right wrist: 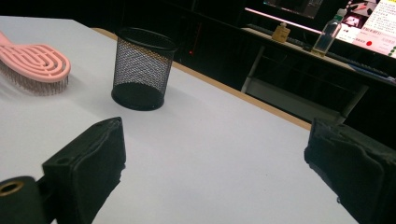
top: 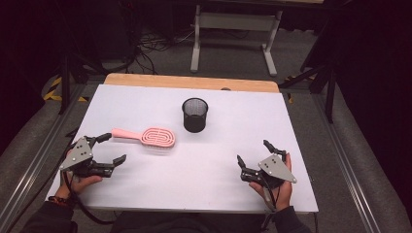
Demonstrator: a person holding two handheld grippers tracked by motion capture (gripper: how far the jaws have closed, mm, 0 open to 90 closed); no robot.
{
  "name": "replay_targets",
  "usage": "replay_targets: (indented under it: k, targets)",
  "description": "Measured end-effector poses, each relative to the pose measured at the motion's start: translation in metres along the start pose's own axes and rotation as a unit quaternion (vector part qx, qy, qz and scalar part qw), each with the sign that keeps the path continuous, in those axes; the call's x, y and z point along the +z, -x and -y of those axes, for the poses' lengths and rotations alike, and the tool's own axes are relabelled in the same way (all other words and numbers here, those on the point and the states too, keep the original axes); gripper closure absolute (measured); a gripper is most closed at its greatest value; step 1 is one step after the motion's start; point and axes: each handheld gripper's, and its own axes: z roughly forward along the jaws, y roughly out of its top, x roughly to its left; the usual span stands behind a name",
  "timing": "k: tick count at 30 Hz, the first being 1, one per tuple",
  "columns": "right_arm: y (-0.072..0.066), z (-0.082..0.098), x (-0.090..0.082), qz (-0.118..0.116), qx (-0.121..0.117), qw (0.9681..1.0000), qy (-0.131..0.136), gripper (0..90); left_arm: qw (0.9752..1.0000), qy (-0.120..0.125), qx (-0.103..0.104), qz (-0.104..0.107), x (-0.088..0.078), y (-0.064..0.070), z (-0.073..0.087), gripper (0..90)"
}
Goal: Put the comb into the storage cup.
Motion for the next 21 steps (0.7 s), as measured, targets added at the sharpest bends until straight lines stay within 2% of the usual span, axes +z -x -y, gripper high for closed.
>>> replay_targets:
  k: [4,12,13,14,16,19,20,21]
  targets:
    - [0.001,-0.001,0.000,0.002,0.004,1.0000,0.001,6.0,1.0000,0.004,-0.006,-0.003,0.002,-0.004,-0.002,18.1]
    - [0.001,0.000,0.002,0.004,0.004,1.0000,-0.002,6.2,1.0000,-0.003,0.003,-0.003,0.008,-0.011,-0.014,30.9]
    - [0.001,0.000,0.002,0.005,0.004,1.0000,-0.003,6.2,1.0000,-0.007,-0.001,-0.007,0.010,-0.013,-0.017,35.3]
    - [0.001,0.000,0.001,0.007,0.002,1.0000,-0.005,6.4,0.9999,-0.007,-0.005,-0.008,0.011,-0.014,-0.018,45.4]
    - [0.001,0.000,0.001,0.007,0.002,1.0000,-0.004,6.4,0.9999,-0.011,-0.007,-0.010,0.014,-0.018,-0.021,51.7]
    - [0.002,0.000,0.003,0.010,0.002,0.9999,-0.007,6.5,0.9999,-0.014,-0.007,-0.008,0.020,-0.024,-0.027,73.2]
    - [0.002,0.000,0.003,0.010,0.002,0.9999,-0.008,6.5,0.9998,-0.017,-0.009,-0.012,0.024,-0.031,-0.032,77.4]
    - [0.002,0.000,0.003,0.010,0.002,0.9999,-0.008,6.5,0.9998,-0.017,-0.009,-0.012,0.024,-0.031,-0.032,83.3]
